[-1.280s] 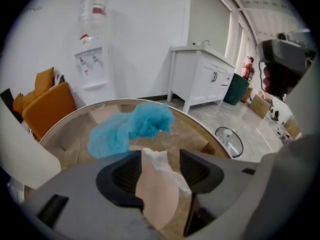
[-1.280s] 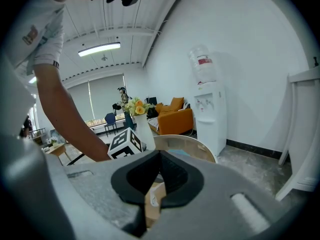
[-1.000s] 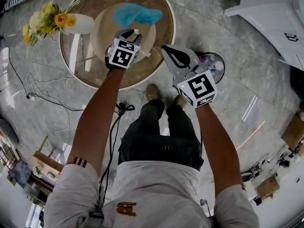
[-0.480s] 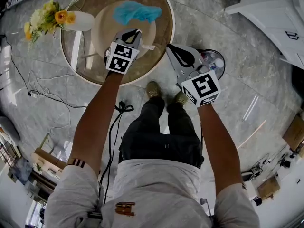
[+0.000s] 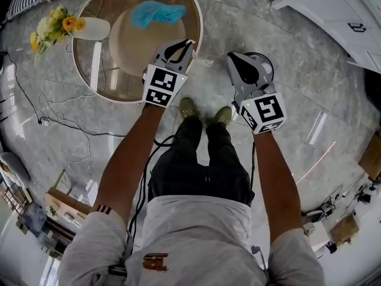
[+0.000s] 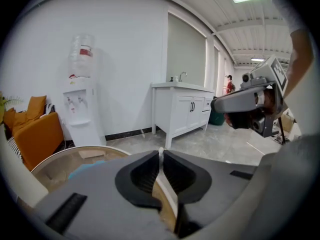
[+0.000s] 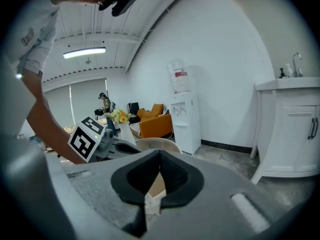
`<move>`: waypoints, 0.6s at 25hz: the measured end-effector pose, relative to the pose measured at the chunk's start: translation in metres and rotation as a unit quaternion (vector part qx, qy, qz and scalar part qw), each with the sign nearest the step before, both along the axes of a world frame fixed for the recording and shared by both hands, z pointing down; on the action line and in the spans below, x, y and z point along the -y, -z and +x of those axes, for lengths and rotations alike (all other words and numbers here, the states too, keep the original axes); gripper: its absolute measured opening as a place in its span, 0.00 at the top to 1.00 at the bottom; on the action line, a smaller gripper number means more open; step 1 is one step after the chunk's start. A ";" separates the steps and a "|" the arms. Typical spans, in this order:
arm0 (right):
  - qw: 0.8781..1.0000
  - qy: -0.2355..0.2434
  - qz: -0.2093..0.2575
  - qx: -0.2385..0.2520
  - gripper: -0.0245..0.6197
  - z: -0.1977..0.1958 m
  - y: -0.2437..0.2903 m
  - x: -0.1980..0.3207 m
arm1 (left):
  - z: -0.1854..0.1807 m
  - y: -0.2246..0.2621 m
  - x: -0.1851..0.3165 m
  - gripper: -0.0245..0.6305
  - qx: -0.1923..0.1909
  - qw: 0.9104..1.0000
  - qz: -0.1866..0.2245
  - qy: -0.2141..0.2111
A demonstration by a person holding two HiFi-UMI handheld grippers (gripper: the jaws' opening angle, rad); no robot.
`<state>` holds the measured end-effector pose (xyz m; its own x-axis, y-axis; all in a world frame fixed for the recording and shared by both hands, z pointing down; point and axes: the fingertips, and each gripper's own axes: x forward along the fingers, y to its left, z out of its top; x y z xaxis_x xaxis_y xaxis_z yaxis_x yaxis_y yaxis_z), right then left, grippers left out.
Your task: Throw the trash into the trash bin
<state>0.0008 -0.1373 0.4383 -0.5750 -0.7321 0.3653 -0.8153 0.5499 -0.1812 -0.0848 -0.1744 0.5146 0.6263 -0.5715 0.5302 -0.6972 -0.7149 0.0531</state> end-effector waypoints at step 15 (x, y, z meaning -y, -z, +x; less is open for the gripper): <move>0.988 -0.154 -0.018 -0.022 0.96 0.216 -0.012 -0.064 | 0.222 -0.018 -0.070 0.92 0.004 0.988 -0.017 -0.153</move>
<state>0.2168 -0.0732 0.4502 -0.3100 -0.8562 0.4133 -0.9504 0.2685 -0.1567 0.1376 -0.1039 0.5323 0.7625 -0.3369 0.5523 -0.4485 -0.8906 0.0759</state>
